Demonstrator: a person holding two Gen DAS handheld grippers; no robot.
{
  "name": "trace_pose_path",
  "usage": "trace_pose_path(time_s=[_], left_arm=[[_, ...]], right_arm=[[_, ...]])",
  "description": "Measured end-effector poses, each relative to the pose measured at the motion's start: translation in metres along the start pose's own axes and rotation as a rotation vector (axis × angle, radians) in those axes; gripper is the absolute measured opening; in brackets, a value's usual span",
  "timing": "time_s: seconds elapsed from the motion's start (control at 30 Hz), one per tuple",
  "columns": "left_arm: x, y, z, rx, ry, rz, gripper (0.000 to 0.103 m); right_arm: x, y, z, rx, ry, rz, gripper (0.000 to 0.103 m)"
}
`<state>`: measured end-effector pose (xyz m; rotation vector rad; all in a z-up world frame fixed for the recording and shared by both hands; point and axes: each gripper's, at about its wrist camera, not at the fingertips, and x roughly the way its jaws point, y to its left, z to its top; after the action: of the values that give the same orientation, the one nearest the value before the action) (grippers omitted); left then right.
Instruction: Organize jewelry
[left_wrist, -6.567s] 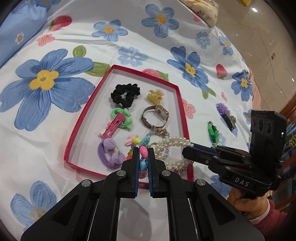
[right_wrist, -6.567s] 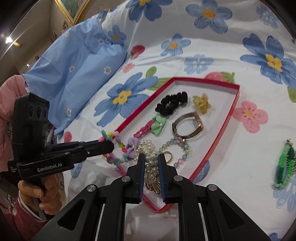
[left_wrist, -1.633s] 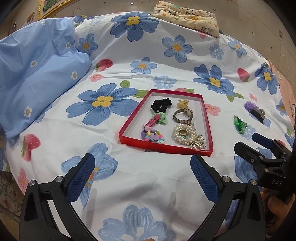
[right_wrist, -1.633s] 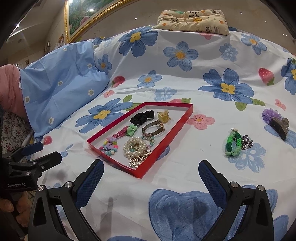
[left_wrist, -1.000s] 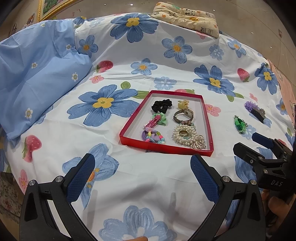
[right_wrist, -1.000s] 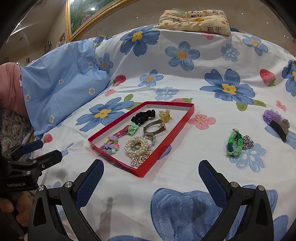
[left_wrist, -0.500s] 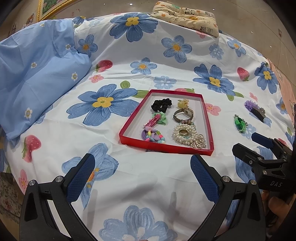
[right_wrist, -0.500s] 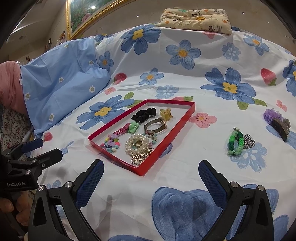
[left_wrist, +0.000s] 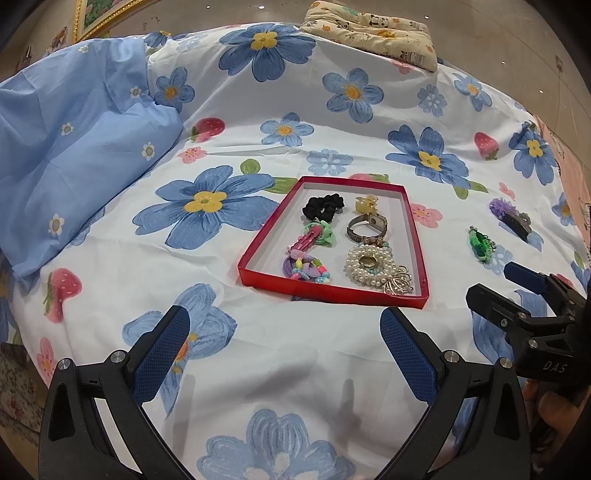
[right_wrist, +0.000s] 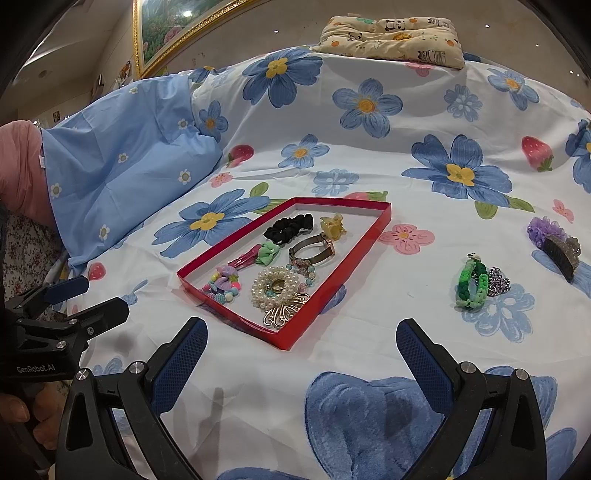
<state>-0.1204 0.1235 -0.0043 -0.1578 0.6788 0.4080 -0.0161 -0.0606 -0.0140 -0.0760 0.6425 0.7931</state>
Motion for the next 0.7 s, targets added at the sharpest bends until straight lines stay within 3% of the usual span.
trace_pose_path(time_s=[0.7], left_arm=[[0.0050,0.0010,-0.0021,0.018,-0.008,0.008,0.103]], right_arm=[[0.0002,0.0034,-0.0003,-0.007,0.000,0.004,0.103]])
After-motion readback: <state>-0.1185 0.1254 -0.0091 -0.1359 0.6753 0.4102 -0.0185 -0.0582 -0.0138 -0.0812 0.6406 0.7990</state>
